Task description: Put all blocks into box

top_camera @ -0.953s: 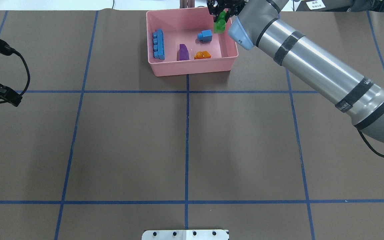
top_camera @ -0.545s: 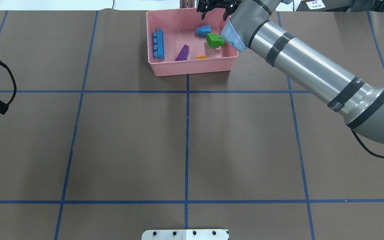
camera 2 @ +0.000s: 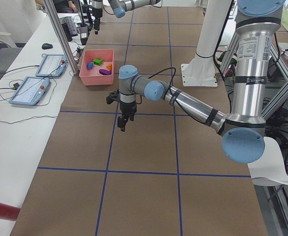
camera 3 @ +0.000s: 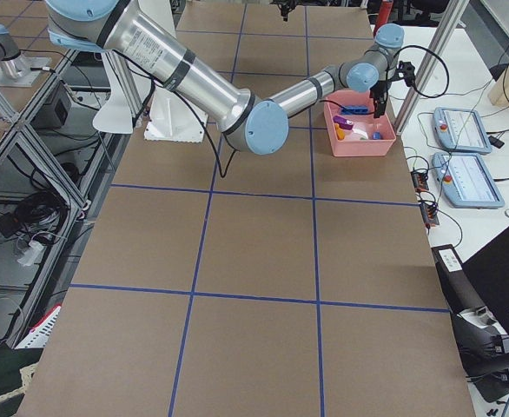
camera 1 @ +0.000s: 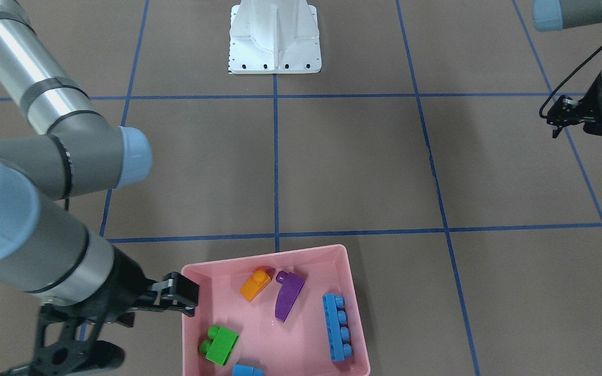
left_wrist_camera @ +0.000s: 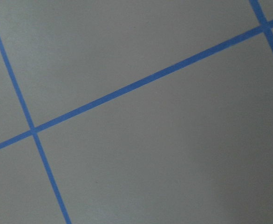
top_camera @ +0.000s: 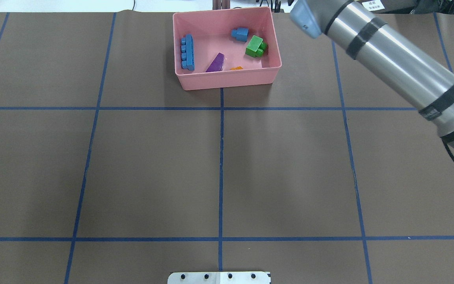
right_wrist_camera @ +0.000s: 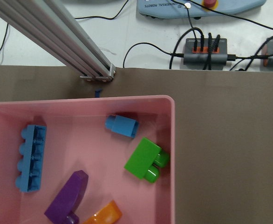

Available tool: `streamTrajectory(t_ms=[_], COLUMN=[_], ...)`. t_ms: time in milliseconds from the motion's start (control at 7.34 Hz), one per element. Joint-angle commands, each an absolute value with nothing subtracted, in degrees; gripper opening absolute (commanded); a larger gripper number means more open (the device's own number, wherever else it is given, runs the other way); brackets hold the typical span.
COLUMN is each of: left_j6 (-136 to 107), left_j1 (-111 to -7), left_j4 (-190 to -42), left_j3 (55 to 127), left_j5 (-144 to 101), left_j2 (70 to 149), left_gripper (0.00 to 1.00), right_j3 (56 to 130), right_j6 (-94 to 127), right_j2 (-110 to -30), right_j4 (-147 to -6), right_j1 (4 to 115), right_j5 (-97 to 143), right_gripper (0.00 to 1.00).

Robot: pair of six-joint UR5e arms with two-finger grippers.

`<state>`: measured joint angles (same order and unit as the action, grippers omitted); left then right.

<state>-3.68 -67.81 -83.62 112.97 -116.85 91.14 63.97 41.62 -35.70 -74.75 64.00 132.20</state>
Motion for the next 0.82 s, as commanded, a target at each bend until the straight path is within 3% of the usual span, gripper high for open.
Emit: streamTrajectory(t_ms=[0,409,681], left_j6=[2.2,13.47,15.73], left_j1=[-72.85,-82.31,-84.71], left_j4=[-83.85,-88.14,-88.33], left_j3=[110.83,106.81,103.02], left_j5=[-119.61,-120.84,-121.64], left_j2=[88.79,86.14,86.13], left_gripper=[1.0,1.0,1.0], right_j3=[75.81,88.46,91.93], right_j6=[23.9,1.47,0.53], right_j2=[-49.86,-76.02,-90.72], right_j4=[-82.5,-82.53,-81.05], right_j1=[72.03,82.06,86.03], right_j5=[137.71,138.0,138.42], right_gripper=[1.0,1.0,1.0])
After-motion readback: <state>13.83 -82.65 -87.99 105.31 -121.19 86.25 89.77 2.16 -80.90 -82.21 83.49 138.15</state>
